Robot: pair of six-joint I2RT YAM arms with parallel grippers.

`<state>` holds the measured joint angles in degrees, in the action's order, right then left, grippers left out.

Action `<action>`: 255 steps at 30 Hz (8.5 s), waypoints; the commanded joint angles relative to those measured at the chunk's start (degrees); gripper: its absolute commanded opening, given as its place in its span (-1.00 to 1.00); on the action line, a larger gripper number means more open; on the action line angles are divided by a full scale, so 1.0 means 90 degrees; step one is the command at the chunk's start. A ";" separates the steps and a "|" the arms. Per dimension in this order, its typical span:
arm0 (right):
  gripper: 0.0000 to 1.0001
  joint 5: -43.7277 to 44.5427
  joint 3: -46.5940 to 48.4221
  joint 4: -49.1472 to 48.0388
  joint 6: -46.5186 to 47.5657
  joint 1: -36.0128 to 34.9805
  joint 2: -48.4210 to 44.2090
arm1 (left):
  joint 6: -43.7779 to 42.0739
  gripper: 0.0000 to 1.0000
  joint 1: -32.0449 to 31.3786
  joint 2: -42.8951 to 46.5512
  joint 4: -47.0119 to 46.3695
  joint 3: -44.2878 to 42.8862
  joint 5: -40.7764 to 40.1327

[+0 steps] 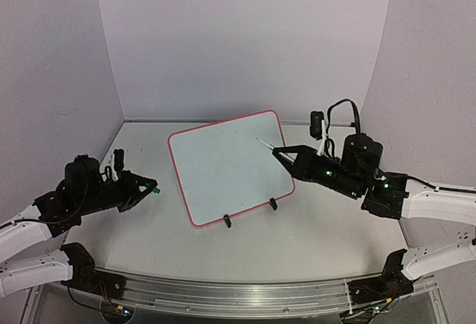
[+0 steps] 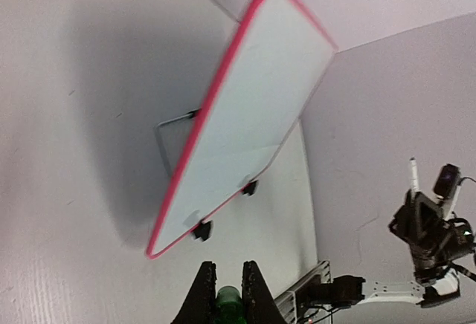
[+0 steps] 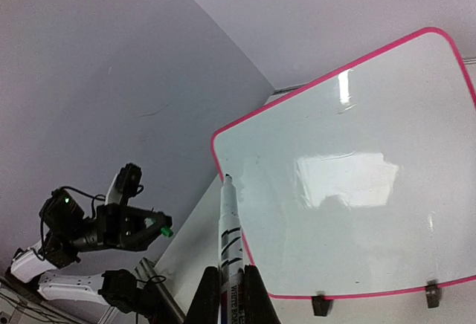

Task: Write a sentence on the whiteboard
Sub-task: Hold the whiteboard at the center of the board, then pick up the whiteboard marker from the center of the board, then write a sentence on the whiteboard.

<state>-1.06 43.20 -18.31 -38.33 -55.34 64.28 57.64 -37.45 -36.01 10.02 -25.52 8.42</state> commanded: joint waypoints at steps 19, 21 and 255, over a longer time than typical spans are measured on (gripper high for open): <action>-1.00 -0.0367 0.0222 0.0744 0.0201 0.0101 0.0425 | 0.0226 -0.73 0.0018 -0.2259 -0.0022 0.0850 -0.0260; -1.00 -0.0380 0.0210 0.0746 0.0198 0.0101 0.0457 | 0.0190 -0.66 0.0015 -0.2356 -0.0036 0.0864 -0.0268; -1.00 -0.0356 0.5420 0.1072 0.2349 -0.0482 0.5466 | -0.6610 -1.00 0.2296 -0.5202 0.1523 -0.3982 0.3915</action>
<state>-5.41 89.52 -9.20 -17.18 -59.77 112.29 1.43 -16.80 -83.22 22.59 -62.06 45.48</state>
